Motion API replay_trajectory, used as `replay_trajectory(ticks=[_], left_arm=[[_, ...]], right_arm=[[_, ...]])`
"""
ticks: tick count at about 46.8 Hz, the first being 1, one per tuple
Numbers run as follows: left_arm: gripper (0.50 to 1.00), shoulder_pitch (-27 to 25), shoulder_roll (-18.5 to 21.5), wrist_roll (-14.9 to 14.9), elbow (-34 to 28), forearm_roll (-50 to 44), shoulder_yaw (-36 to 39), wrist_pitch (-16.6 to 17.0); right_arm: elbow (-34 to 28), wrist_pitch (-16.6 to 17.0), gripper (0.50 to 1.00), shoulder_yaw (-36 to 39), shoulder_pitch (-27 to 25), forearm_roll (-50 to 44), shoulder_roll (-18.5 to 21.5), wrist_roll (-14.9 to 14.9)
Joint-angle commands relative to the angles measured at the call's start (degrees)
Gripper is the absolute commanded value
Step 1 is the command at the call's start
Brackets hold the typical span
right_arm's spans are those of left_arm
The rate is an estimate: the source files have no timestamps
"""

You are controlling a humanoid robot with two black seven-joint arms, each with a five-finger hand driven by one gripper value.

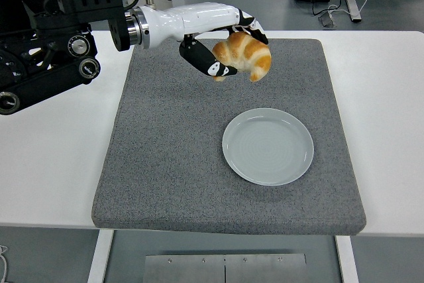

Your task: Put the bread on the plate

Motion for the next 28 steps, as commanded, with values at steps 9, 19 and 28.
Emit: replay_trajectory(ticks=[9, 19, 28], left_arm=[[0.666, 1.83, -3.92, -0.01, 0.06, 0.6, -0.02, 0.0], [0.667, 3.33, -6.47, -0.01, 0.15, 0.87, 0.41, 0.0], [0.667, 4.38, -7.7, -0.01, 0.5, 0.95, 0.59, 0.0]], right_arm=[[-0.01, 0.0, 1.0, 0.0, 0.01, -0.01, 0.0, 0.0], [0.08, 0.0, 1.0, 0.0, 0.01, -0.01, 0.0, 0.0], [-0.01, 0.0, 1.0, 0.0, 0.01, -0.01, 0.0, 0.0]])
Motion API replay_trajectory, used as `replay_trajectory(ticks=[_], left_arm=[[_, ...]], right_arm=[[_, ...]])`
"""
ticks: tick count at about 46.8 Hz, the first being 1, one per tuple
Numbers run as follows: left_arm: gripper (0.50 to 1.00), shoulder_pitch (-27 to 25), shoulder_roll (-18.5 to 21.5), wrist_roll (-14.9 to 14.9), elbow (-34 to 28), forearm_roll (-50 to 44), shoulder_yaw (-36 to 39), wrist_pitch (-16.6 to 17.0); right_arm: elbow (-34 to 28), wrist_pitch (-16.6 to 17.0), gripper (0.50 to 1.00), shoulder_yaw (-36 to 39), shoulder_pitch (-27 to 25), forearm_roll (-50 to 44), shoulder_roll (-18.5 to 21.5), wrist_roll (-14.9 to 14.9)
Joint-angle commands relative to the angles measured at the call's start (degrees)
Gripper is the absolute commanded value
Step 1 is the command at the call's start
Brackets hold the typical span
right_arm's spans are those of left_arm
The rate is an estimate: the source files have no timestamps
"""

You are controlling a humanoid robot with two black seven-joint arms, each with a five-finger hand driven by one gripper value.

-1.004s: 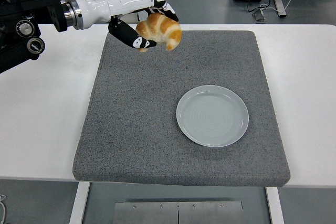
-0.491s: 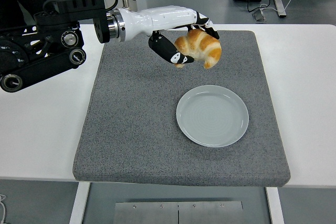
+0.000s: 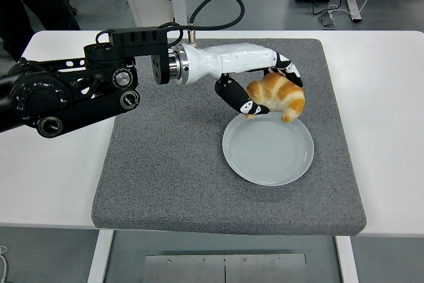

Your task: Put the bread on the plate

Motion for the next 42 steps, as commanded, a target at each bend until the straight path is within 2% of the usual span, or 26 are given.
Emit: replay_trajectory(ticks=[1, 8, 16, 42], left_arm=[[0.667, 0.35, -0.45, -0.01, 0.38, 0.0, 0.1, -0.01], [0.667, 1.66, -1.41, -0.01, 1.34, 0.44, 0.37, -0.01], [0.667, 4.83, -3.08, -0.01, 2.48, 5.54, 0.19, -0.01], [0.667, 8.08, -5.9, -0.01, 5.65, 8.0, 0.45, 0.17]], right_arm=[[-0.04, 0.0, 1.0, 0.0, 0.0, 0.0, 0.0, 0.0], [-0.04, 0.0, 1.0, 0.0, 0.0, 0.0, 0.0, 0.0], [-0.04, 0.0, 1.0, 0.0, 0.0, 0.08, 0.0, 0.0], [-0.04, 0.0, 1.0, 0.0, 0.0, 0.0, 0.0, 0.0]])
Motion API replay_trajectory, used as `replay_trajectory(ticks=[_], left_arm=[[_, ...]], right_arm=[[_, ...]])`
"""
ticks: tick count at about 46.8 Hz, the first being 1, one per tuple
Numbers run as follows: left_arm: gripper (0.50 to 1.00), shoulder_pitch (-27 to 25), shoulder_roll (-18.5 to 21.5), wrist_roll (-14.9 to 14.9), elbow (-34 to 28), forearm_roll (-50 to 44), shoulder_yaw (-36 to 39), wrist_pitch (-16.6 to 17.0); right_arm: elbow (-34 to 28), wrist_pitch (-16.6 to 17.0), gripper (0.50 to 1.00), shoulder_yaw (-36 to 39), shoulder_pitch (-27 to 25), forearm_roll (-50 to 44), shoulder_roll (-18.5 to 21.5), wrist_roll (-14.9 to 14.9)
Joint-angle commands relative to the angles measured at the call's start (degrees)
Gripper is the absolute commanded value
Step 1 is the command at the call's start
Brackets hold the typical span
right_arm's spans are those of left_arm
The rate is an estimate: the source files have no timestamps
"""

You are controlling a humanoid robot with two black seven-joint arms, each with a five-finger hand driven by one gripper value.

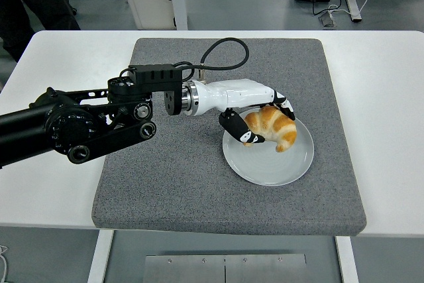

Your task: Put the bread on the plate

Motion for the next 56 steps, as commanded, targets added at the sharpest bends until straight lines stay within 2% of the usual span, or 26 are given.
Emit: replay_trajectory(ticks=[1, 16, 56], left_arm=[[0.667, 0.37, -0.28, -0.01, 0.21, 0.45, 0.23, 0.09], [0.666, 1.69, -1.87, -0.01, 2.93, 3.44, 1.46, 0.35], [0.666, 4.06, -4.59, -0.19, 7.68, 3.62, 1.64, 0.44]], right_arm=[[-0.02, 0.01, 1.0, 0.0, 0.0, 0.0, 0.0, 0.0], [-0.02, 0.01, 1.0, 0.0, 0.0, 0.0, 0.0, 0.0], [-0.02, 0.01, 1.0, 0.0, 0.0, 0.0, 0.0, 0.0]])
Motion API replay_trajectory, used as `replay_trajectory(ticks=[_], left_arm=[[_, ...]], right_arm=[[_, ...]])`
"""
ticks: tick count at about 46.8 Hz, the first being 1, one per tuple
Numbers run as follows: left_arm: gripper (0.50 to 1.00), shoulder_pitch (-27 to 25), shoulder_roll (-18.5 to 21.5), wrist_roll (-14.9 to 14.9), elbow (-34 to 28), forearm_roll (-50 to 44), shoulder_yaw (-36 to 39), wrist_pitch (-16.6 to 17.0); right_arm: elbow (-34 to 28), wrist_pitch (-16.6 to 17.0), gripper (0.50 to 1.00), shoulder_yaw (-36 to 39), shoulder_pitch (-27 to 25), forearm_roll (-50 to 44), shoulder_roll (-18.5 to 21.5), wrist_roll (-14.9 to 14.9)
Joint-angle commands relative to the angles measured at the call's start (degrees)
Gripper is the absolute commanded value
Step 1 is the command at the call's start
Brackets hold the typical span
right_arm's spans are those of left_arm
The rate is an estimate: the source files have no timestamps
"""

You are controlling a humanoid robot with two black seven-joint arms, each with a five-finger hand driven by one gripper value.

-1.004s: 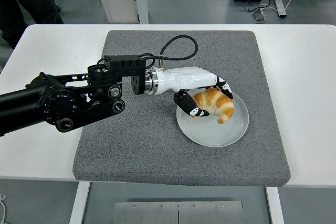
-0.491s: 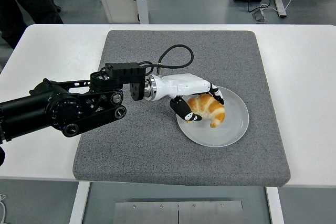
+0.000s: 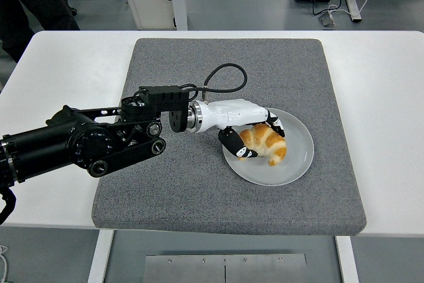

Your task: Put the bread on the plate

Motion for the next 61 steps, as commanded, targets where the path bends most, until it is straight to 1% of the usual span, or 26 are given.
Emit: replay_trajectory(ticks=[1, 28, 31, 42, 47, 50, 55, 61], left_arm=[[0.666, 0.09, -0.05, -0.02, 0.06, 0.0, 0.03, -0.01], [0.671, 1.23, -0.84, 0.07, 1.03, 0.0, 0.91, 0.08], [0.698, 1.23, -0.84, 0.07, 1.03, -0.09, 0.82, 0.08], [0.849, 1.06, -1.28, -0.02, 1.03, -0.97, 0.73, -0.01], [0.92, 0.88, -0.84, -0.54, 0.94, -1.23, 0.73, -0.19], [0.948, 0.71, -0.49, -0.81, 0.85, -1.23, 0.55, -0.36], [0.961, 0.44, 0.04, -1.77, 0.5, -1.67, 0.12, -0.45], [0.965, 0.09, 0.83, -1.86, -0.03, -3.25, 0.03, -0.63]], right_arm=[[-0.03, 0.0, 1.0, 0.0, 0.0, -0.01, 0.0, 0.0], [-0.03, 0.0, 1.0, 0.0, 0.0, -0.01, 0.0, 0.0], [-0.03, 0.0, 1.0, 0.0, 0.0, -0.01, 0.0, 0.0], [-0.03, 0.0, 1.0, 0.0, 0.0, -0.01, 0.0, 0.0], [-0.03, 0.0, 1.0, 0.0, 0.0, -0.01, 0.0, 0.0], [-0.03, 0.0, 1.0, 0.0, 0.0, -0.01, 0.0, 0.0], [-0.03, -0.08, 1.0, 0.0, 0.0, -0.01, 0.0, 0.0], [-0.03, 0.0, 1.0, 0.0, 0.0, -0.01, 0.0, 0.0]])
